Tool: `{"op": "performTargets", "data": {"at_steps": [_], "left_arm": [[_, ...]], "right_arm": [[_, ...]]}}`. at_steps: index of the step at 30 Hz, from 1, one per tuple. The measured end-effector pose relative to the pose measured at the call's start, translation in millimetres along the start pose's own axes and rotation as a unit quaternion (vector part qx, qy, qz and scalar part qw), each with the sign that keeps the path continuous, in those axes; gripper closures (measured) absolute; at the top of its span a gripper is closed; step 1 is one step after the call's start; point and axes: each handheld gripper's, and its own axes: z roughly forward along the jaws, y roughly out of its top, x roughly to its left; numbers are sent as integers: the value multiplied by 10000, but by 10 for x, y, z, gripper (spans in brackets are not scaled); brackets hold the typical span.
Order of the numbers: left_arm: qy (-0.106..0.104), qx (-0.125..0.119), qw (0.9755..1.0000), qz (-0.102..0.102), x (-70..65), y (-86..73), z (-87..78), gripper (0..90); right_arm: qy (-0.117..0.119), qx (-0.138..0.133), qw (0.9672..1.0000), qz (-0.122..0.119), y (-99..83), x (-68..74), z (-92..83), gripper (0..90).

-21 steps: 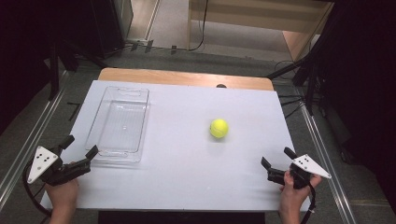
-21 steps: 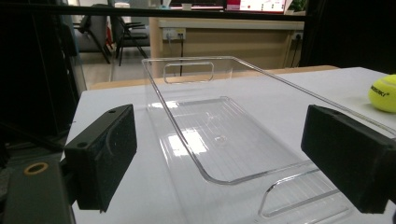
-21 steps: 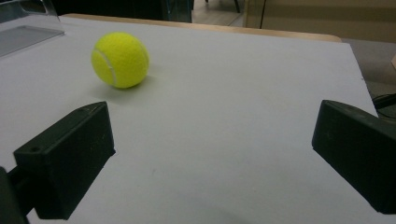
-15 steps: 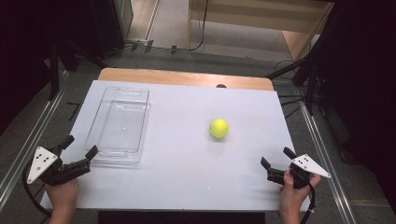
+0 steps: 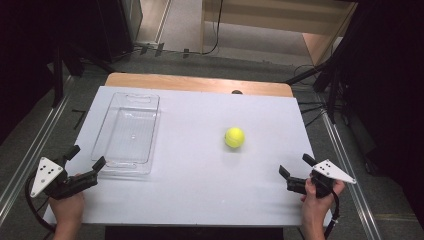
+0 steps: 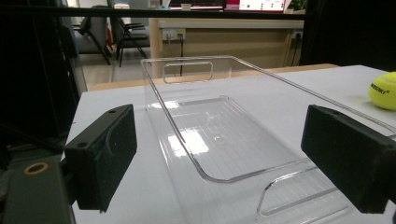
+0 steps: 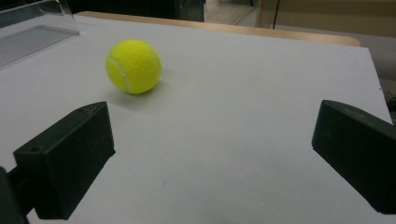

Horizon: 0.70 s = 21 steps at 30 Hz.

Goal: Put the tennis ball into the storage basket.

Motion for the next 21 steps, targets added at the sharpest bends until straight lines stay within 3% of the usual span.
{"op": "performTargets", "data": {"at_steps": [21], "left_arm": [[9,48,9999,90,-16,-1,7,111]], "right_arm": [[320,279,9991,-58,273,46,237,0]]}}
